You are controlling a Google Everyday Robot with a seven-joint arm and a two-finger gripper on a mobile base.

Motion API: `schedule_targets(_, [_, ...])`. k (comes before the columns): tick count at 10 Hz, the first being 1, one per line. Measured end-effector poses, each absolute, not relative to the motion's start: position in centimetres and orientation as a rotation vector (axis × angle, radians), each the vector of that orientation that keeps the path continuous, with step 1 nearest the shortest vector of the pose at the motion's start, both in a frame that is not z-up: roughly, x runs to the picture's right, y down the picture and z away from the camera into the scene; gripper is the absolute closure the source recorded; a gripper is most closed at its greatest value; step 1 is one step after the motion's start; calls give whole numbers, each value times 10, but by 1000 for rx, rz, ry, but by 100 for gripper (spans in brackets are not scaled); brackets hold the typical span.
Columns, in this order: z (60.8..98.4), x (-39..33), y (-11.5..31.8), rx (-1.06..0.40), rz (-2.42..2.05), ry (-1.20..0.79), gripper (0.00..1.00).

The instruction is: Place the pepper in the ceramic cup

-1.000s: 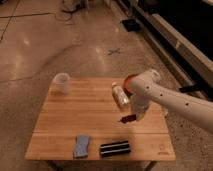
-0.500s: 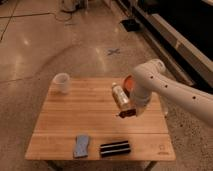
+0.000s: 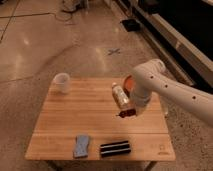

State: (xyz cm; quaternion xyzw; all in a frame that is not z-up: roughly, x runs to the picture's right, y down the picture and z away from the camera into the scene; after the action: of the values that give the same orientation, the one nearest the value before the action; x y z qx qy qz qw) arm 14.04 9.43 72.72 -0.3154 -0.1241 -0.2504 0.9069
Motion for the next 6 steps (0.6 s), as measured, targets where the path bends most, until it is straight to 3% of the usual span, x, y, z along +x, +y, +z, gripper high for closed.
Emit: schedule_targets(6, [734, 28, 7, -561, -665, -314, 100])
